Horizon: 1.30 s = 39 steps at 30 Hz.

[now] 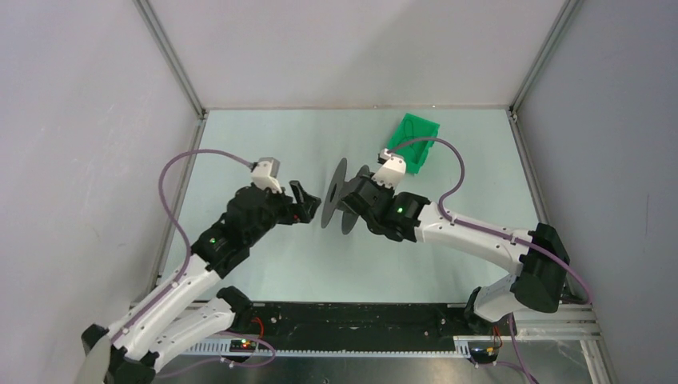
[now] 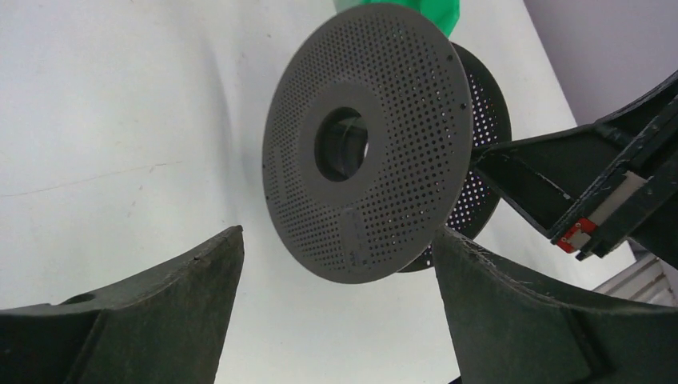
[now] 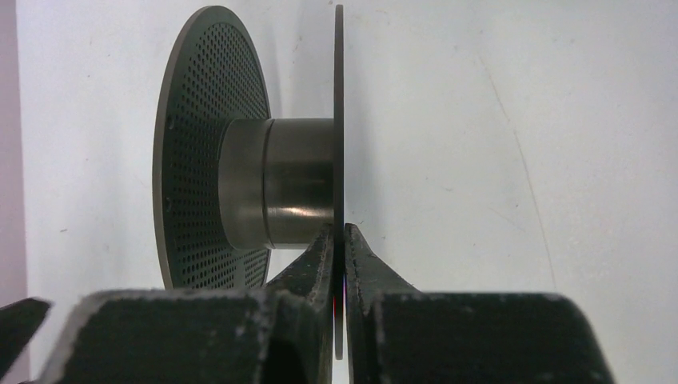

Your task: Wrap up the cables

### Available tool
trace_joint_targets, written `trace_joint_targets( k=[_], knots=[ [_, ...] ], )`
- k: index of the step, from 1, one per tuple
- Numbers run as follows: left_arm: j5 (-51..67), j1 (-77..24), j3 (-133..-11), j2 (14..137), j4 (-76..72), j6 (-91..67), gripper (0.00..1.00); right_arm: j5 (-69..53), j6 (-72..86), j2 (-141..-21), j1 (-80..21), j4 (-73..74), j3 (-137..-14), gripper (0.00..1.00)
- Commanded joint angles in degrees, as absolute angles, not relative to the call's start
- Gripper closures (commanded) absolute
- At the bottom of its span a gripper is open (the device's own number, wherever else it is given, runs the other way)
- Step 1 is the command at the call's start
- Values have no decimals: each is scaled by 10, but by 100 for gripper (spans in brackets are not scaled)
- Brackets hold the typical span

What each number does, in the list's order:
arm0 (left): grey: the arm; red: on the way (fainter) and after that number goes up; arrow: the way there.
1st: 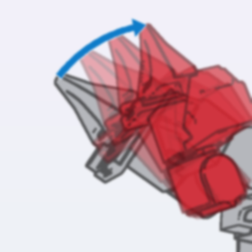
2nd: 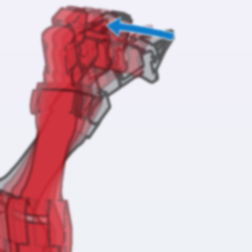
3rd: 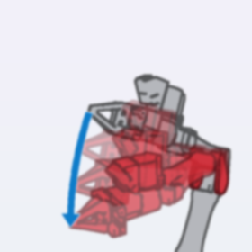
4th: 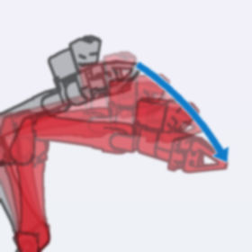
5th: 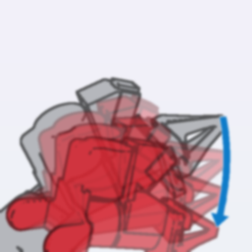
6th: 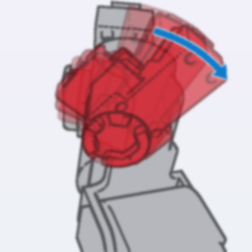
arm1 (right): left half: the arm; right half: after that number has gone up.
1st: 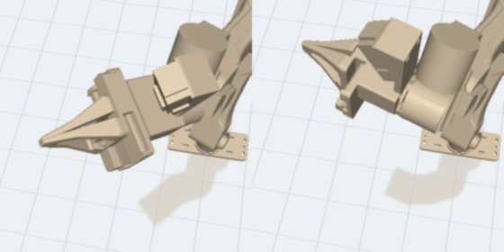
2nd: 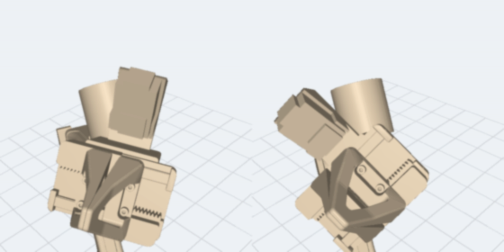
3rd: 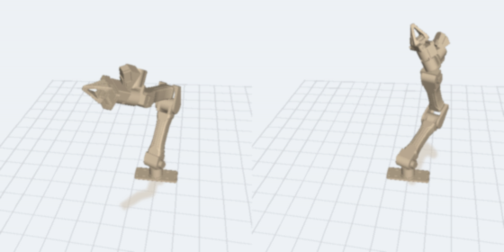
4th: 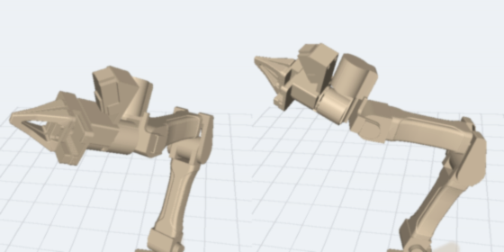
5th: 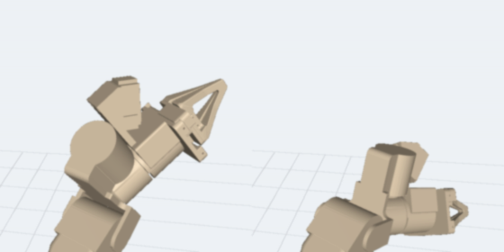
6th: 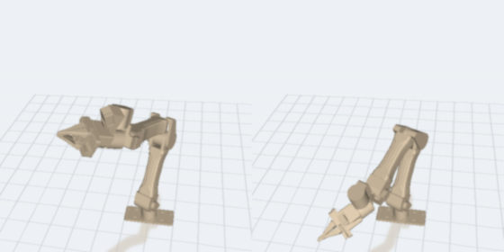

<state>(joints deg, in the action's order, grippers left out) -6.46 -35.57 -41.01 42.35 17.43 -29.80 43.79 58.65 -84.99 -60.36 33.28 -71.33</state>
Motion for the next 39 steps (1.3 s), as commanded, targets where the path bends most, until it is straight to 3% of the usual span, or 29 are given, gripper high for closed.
trace_joint_targets(
  k=[1, 10, 16, 22, 25, 33, 39],
  knots=[
    [-119, -404, -424, 459, 111, -301, 10, 447, 662, -838, -614, 325, -750, 93],
    [-145, -465, -419, 551, 31, -279, 11, 425, 691, -835, -619, 347, -751, 89],
    [-178, -482, -420, 598, 21, -255, 13, 416, 700, -829, -619, 355, -744, 81],
    [-196, -483, -427, 639, 20, -245, 27, 403, 665, -789, -618, 323, -713, 76],
    [-198, -483, -433, 661, 21, -245, 38, 395, 638, -764, -617, 305, -696, 70],
    [-216, -483, -481, 672, 80, -203, 95, 341, 441, -655, -617, 165, -596, 55],
    [-224, -482, -546, 642, 188, -142, 100, 319, 274, -561, -581, 111, -545, 42]
  ],
)
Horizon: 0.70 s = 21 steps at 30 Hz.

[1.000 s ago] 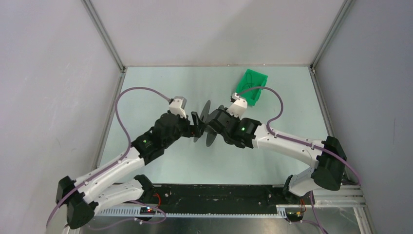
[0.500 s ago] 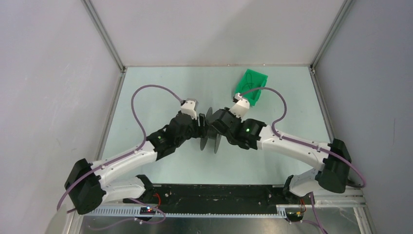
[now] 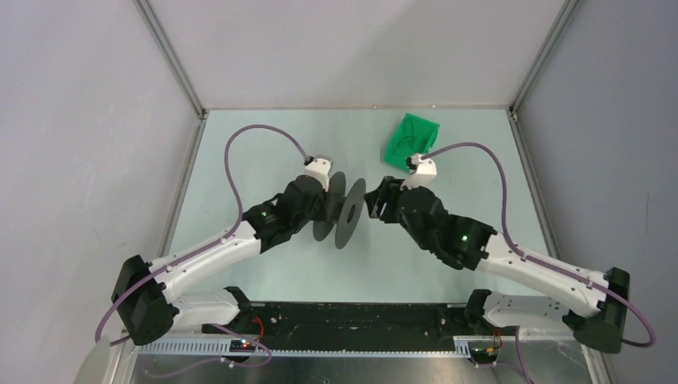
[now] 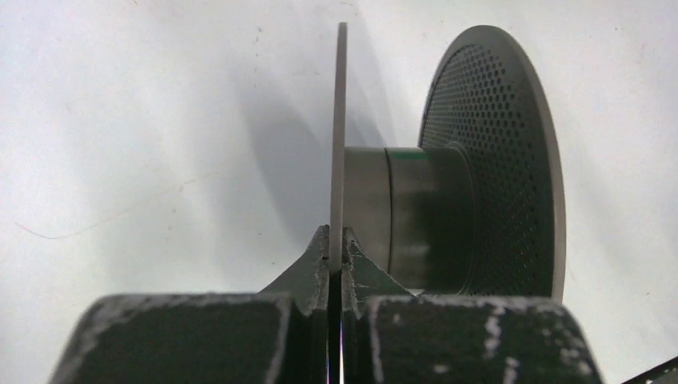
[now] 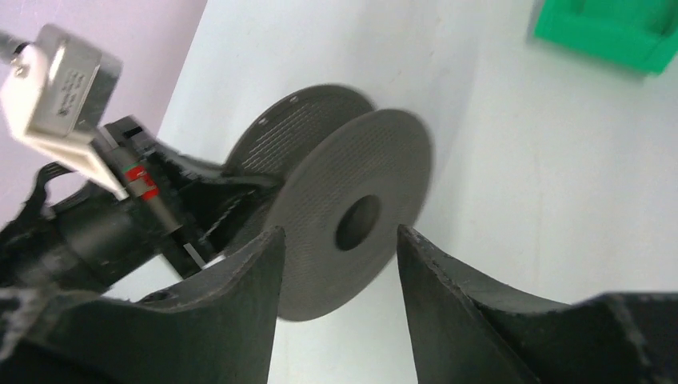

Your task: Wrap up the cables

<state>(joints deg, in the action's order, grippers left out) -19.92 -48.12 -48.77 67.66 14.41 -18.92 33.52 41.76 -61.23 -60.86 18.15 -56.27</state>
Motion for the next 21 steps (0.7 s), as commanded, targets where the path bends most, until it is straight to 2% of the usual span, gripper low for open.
trace_joint_targets(
  k=[1, 5, 10, 16, 21],
  knots=[
    [-220, -482, -557, 631, 197, -139, 100, 299, 257, -555, -557, 100, -540, 40],
    [-184, -482, -591, 603, 253, -111, 100, 206, 181, -542, -447, 73, -522, 40],
    [-183, -480, -584, 564, 302, -55, 100, 81, 76, -597, -309, -19, -516, 42],
    [-199, -481, -532, 525, 301, -30, 100, 68, -12, -738, -221, -173, -520, 46],
    [-257, -480, -530, 519, 304, -40, 100, -11, -61, -882, -165, -170, -592, 49]
  ],
)
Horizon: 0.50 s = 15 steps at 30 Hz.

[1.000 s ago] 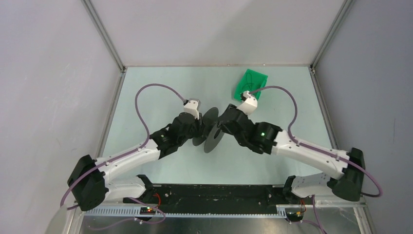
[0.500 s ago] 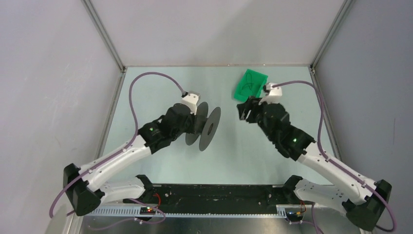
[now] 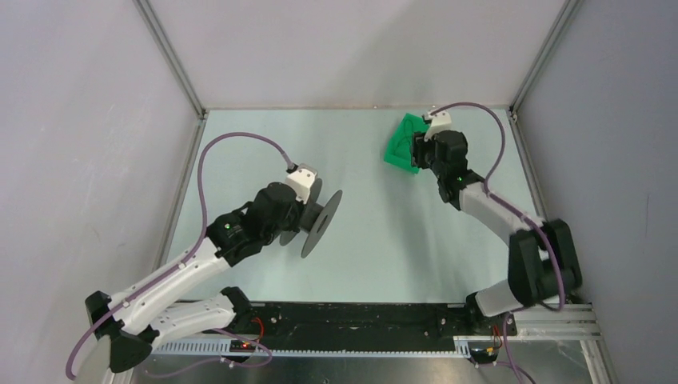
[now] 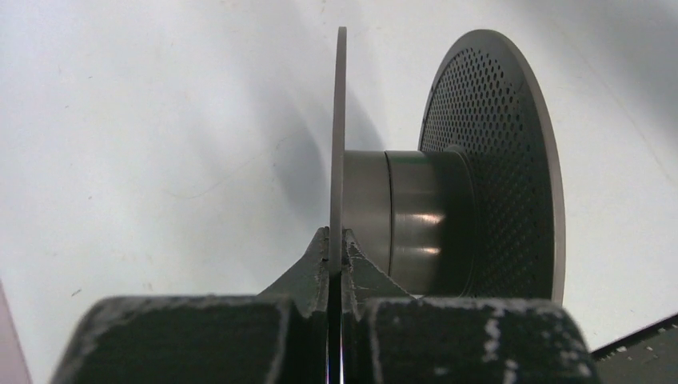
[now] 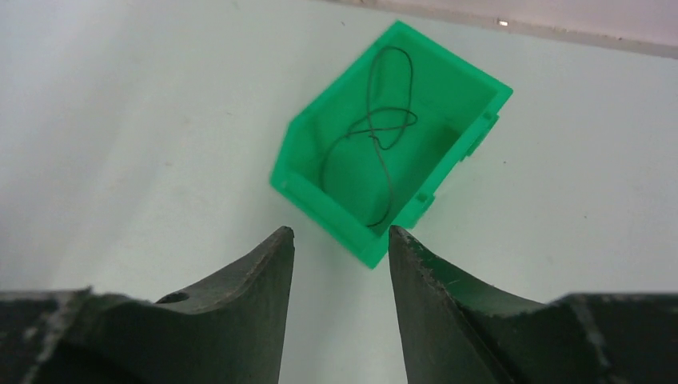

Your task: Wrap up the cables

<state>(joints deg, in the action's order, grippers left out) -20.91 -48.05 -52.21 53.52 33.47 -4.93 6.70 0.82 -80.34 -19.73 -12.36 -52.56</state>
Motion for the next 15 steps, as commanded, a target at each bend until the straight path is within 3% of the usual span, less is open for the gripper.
trace_joint_targets(
  k=[1, 5, 15],
  knots=[
    [-261, -481, -529, 517, 304, -41, 100, -21, -69, -917, -162, -159, -626, 49],
    [-271, -480, -533, 516, 305, -41, 100, -36, -136, -1006, -162, -98, -710, 49],
    [-265, -480, -535, 503, 307, -46, 100, 60, -277, -1134, -181, -97, -805, 53]
  ],
)
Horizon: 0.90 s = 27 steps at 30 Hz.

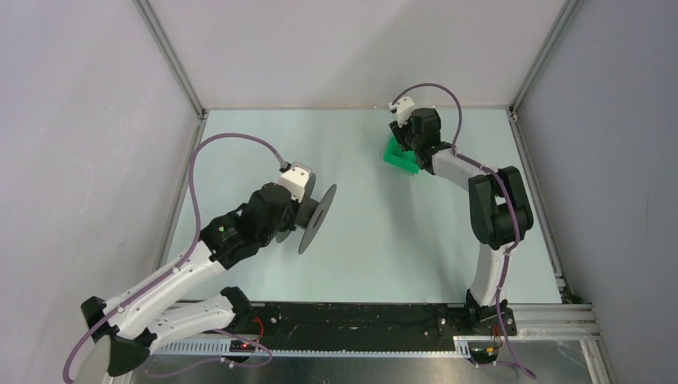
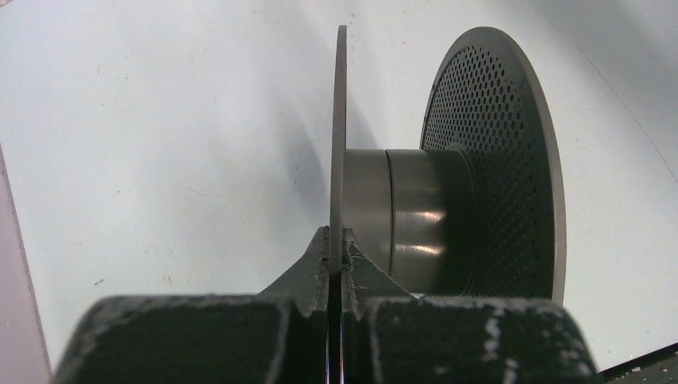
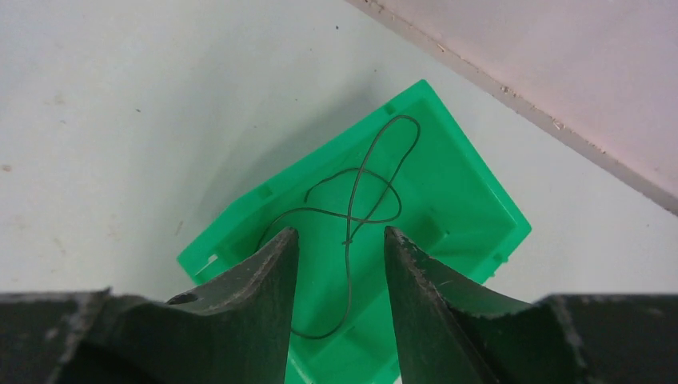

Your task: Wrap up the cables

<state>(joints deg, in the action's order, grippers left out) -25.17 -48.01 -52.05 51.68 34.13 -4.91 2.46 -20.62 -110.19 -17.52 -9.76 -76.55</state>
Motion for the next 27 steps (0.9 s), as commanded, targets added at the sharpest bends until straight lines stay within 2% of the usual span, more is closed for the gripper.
trace_joint_targets(
  k=[1, 13, 15, 16, 19, 21, 27],
  knots=[
    [-263, -480, -535, 504, 306, -46, 100, 61, -281, -1138, -181, -97, -807, 53],
    [-253, -480, -541, 548, 309, -67, 100, 102, -293, -1194, -184, -130, -815, 55],
    [-252, -480, -544, 555, 310, -69, 100, 109, -298, -1198, -185, -130, -818, 58],
    [-253, -481, -544, 556, 311, -70, 99, 113, -300, -1199, -185, -131, -819, 63],
    [-255, -480, -545, 561, 312, -71, 94, 124, -310, -1191, -186, -119, -819, 88],
    [-255, -481, -546, 564, 313, -72, 89, 130, -311, -1177, -188, -107, -819, 95],
    [-254, -481, -550, 570, 320, -65, 79, 190, -319, -1111, -210, -78, -819, 100]
  ],
)
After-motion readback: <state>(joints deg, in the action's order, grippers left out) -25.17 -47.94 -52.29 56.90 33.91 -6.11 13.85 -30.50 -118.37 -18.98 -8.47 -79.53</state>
